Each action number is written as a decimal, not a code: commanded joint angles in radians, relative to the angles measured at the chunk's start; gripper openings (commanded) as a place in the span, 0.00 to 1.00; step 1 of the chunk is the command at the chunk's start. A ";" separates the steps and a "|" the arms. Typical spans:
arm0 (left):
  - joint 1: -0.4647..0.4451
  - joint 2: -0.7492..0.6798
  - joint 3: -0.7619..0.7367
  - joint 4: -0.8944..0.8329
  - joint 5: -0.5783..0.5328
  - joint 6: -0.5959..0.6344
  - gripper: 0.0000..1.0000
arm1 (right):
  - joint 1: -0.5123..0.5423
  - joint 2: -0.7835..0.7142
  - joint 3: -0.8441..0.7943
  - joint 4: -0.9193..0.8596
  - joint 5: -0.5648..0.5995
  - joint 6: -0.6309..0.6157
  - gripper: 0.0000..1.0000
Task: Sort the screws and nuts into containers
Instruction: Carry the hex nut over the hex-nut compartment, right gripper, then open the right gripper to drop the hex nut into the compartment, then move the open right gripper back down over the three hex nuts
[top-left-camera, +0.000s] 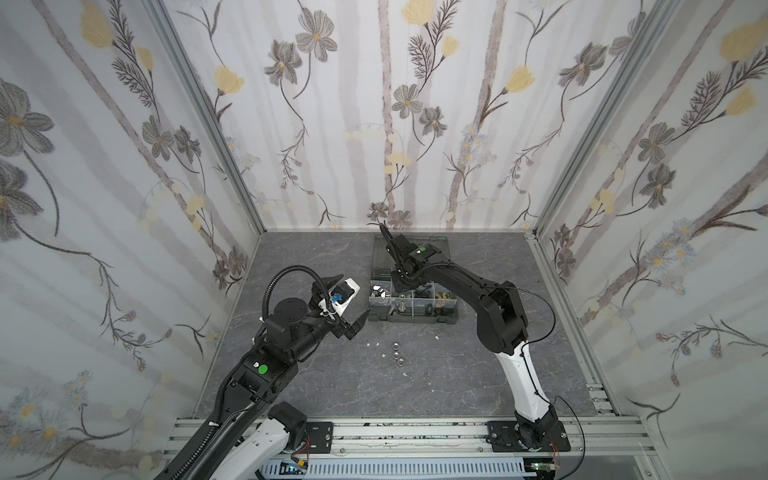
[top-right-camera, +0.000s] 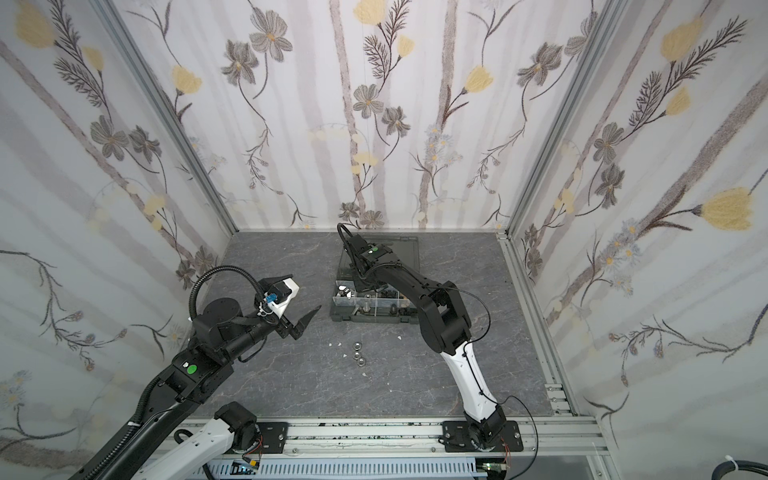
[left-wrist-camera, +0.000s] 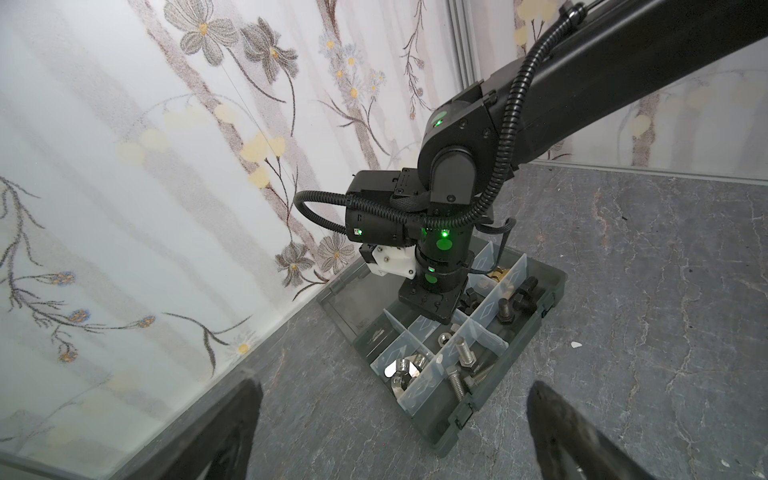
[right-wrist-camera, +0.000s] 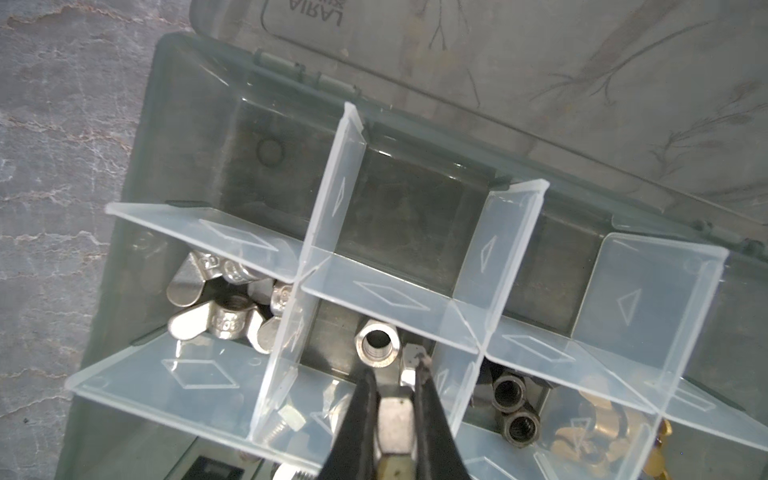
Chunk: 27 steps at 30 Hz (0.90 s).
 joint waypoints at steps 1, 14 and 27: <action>0.001 -0.004 0.005 0.035 0.012 -0.001 1.00 | 0.002 0.012 -0.003 -0.003 0.003 -0.010 0.09; 0.000 0.002 0.015 0.019 0.006 -0.015 1.00 | 0.002 -0.003 -0.008 -0.015 0.010 -0.019 0.28; -0.003 0.005 0.003 0.058 0.031 -0.034 1.00 | 0.124 -0.432 -0.563 0.109 -0.054 0.134 0.43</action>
